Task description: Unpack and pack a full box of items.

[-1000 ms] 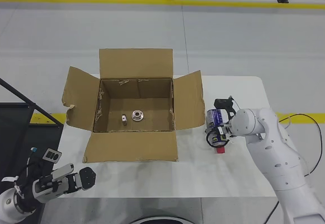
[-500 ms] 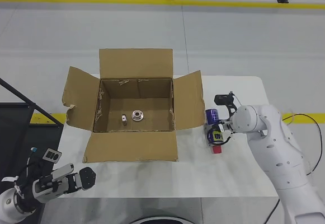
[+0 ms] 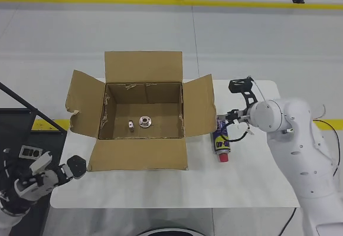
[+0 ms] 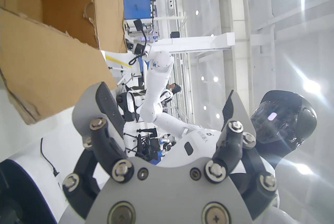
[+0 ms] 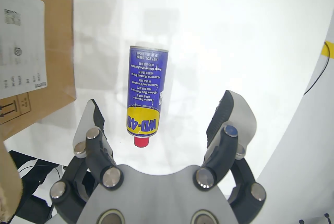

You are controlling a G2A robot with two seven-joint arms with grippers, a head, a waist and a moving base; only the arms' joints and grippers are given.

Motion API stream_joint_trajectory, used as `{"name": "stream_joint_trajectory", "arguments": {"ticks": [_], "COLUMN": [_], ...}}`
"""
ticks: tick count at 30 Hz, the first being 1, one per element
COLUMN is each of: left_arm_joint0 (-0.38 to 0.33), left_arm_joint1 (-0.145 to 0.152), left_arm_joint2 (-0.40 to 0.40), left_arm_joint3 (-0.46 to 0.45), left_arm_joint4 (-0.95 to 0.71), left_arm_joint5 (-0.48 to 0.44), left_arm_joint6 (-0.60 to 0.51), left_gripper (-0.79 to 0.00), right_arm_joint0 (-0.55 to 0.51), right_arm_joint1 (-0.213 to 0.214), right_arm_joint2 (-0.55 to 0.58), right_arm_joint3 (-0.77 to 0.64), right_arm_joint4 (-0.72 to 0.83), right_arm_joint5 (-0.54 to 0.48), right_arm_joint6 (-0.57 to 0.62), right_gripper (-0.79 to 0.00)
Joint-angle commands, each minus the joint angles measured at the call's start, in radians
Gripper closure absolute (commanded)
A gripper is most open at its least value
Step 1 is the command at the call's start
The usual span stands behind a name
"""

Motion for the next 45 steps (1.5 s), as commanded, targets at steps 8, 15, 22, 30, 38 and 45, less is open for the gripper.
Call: {"name": "stream_joint_trajectory", "arguments": {"ticks": [8, 15, 22, 30, 38, 45], "left_arm_joint0": [0.026, 0.043, 0.054, 0.056, 0.056, 0.039], "left_arm_joint1": [-0.017, -0.033, -0.045, -0.047, -0.047, -0.047], "left_arm_joint2": [-0.079, -0.107, -0.108, -0.1, -0.1, -0.088], "left_arm_joint3": [0.027, 0.038, 0.041, 0.039, 0.039, 0.035], "left_arm_joint4": [-0.064, -0.119, -0.099, -0.089, -0.089, -0.07], "left_arm_joint5": [-0.042, -0.067, -0.065, -0.061, -0.061, -0.038], "left_arm_joint6": [0.115, 0.199, 0.26, 0.255, 0.255, 0.279], "left_gripper": [-0.785, -0.785, -0.785, -0.785, -0.785, -0.785], "right_arm_joint0": [0.094, 0.201, 0.321, 0.362, 0.362, 0.361], "right_arm_joint1": [-0.018, -0.057, -0.123, -0.156, -0.156, -0.187], "right_arm_joint2": [-0.035, -0.143, -0.301, -0.356, -0.356, -0.44], "right_arm_joint3": [-0.105, -0.121, -0.009, 0.071, 0.071, 0.148], "right_arm_joint4": [0.031, 0.114, 0.285, 0.364, 0.364, 0.393], "right_arm_joint5": [-0.016, -0.026, -0.065, -0.069, -0.069, -0.137], "right_arm_joint6": [-0.049, -0.129, -0.244, -0.304, -0.304, -0.351], "right_gripper": [-0.785, -0.785, -0.785, -0.785, -0.785, -0.785]}}
